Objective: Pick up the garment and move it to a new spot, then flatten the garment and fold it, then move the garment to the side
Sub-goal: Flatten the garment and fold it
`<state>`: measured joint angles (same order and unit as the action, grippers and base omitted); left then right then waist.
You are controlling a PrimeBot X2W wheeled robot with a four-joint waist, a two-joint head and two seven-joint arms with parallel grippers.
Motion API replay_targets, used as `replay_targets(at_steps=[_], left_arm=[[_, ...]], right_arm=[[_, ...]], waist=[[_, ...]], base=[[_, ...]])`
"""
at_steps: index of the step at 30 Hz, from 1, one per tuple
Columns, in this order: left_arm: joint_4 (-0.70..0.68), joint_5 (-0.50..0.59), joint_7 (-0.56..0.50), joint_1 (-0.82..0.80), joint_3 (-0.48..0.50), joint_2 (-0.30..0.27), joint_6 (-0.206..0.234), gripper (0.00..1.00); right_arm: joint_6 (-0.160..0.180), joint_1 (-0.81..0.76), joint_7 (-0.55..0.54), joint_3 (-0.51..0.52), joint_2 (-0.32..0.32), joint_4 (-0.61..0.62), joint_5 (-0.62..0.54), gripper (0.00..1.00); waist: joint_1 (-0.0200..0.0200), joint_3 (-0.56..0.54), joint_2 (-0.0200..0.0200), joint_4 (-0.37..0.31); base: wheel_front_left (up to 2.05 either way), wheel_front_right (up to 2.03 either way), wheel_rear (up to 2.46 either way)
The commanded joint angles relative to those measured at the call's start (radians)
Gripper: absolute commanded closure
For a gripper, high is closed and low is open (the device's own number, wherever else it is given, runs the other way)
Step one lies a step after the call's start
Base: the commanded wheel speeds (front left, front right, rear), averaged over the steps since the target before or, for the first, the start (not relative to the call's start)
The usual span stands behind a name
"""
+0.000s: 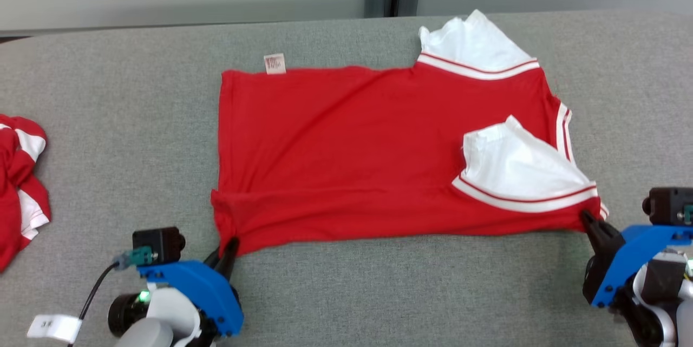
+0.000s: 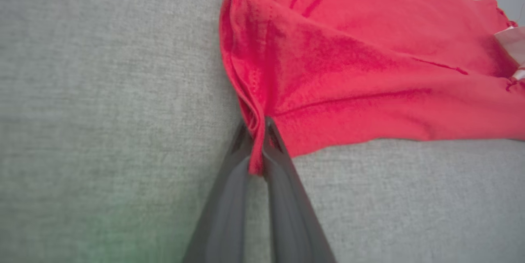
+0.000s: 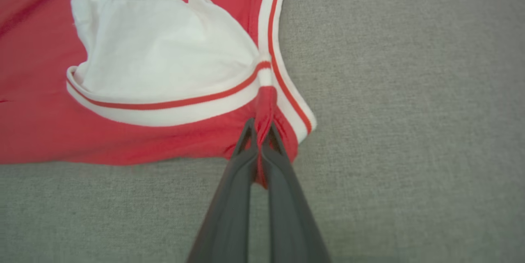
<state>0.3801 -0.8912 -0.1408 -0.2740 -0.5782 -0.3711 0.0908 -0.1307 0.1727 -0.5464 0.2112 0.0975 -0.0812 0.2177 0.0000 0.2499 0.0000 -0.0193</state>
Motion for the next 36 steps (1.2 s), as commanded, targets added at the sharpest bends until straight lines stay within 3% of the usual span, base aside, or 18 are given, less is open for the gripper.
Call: replay_targets(at_steps=[1,17,18,19,26,32,36], left_arm=[[0.008,-0.007,-0.006,0.065,-0.006,-0.019,0.015,1.0],[-0.286,-0.049,-0.07,0.306,0.014,-0.153,0.124,1.0],[-0.296,-0.051,-0.076,0.313,0.014,-0.158,0.13,0.53],[-0.303,-0.052,-0.077,0.315,0.014,-0.16,0.133,0.02],[-0.336,-0.044,-0.074,0.305,0.025,-0.172,0.144,0.0],[-0.395,-0.051,-0.179,0.197,0.021,-0.234,0.098,0.0],[-0.427,-0.037,-0.264,0.053,0.029,-0.281,0.056,0.0]], right_arm=[[0.0,-0.028,0.003,0.011,-0.008,-0.001,0.009,1.0],[0.0,-0.307,-0.092,0.049,-0.046,0.178,0.146,1.0],[0.0,-0.315,-0.095,0.047,-0.046,0.174,0.156,0.21],[0.0,-0.317,-0.095,0.045,-0.046,0.172,0.157,0.0],[0.0,-0.266,-0.101,0.021,-0.047,0.178,0.144,0.0],[0.0,-0.168,-0.166,-0.017,-0.04,0.259,0.064,0.0],[0.0,-0.044,-0.209,-0.082,0.009,0.296,0.059,0.0]], waist=[[0.0,-0.018,0.0,0.0],[0.0,-0.098,0.0,0.01],[0.0,-0.099,0.0,0.009],[0.0,-0.099,0.0,0.008],[0.0,-0.095,0.0,0.01],[0.0,-0.074,0.0,0.017],[0.0,-0.048,0.0,0.01]], base=[[0.0,0.0,0.0],[0.0,0.0,0.0],[0.0,0.0,0.0],[0.0,0.0,0.0],[0.0,0.0,0.0],[0.0,0.0,0.0],[0.0,0.0,0.0]])
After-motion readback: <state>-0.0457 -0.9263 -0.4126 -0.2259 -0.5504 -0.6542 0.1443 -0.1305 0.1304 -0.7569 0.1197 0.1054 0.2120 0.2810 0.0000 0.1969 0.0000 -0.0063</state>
